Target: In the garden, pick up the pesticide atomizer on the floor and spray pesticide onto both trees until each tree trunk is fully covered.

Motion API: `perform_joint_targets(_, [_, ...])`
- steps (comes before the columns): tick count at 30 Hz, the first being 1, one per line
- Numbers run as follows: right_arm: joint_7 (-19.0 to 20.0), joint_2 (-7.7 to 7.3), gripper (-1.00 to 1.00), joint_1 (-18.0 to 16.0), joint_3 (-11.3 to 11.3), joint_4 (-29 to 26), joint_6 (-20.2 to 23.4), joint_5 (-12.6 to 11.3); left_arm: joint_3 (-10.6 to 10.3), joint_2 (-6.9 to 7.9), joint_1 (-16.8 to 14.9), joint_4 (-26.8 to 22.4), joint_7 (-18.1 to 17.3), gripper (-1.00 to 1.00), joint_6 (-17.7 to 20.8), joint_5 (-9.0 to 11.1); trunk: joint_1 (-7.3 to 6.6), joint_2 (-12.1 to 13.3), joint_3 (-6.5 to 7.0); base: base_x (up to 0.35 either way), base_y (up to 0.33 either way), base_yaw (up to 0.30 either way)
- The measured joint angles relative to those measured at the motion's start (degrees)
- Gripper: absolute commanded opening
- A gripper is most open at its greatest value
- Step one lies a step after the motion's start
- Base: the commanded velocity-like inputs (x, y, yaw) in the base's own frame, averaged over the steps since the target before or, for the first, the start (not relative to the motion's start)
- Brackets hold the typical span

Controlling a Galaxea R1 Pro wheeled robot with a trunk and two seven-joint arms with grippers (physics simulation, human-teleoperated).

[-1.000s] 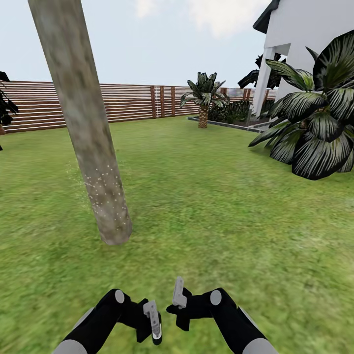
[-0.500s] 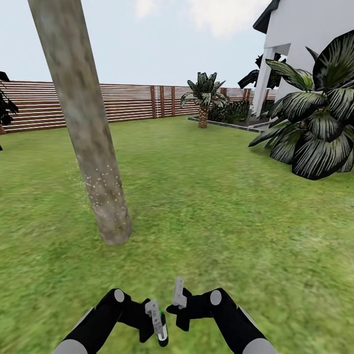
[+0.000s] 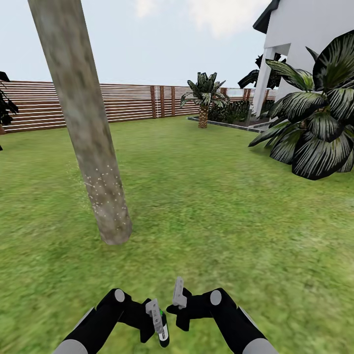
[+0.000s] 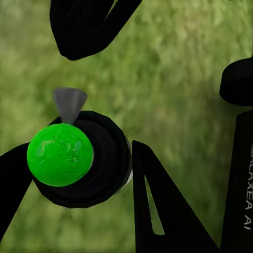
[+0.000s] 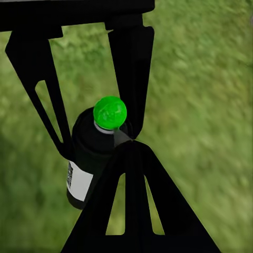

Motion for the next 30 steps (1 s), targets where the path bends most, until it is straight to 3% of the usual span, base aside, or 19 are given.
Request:
perform_joint_targets(7, [0.0, 0.0, -1.0, 0.0, 0.0, 0.0, 0.0, 0.0, -0.03, -0.08, -0.02, -0.06, 0.0, -1.0, 0.0, 1.83, 0.0, 0.0, 0.0, 0.0, 0.0, 0.0])
perform_joint_targets(22, [0.0, 0.0, -1.0, 0.0, 0.0, 0.0, 0.0, 0.0, -0.03, -1.14, -0.09, -0.09, 0.0, -1.0, 0.0, 1.99, 0.0, 0.0, 0.0, 0.0, 0.0, 0.0])
perform_joint_targets(27, [0.0, 0.0, -1.0, 0.0, 0.0, 0.0, 0.0, 0.0, 0.01, -0.54, -0.09, 0.58, 0.1, -1.0, -0.03, 1.73, 0.0, 0.0, 0.0, 0.0, 0.0, 0.0])
perform_joint_targets(30, [0.0, 0.0, -1.0, 0.0, 0.0, 0.0, 0.0, 0.0, 0.07, 0.71, -0.02, 0.85, 0.24, -1.0, 0.0, 1.07, 0.0, 0.0, 0.0, 0.0, 0.0, 0.0])
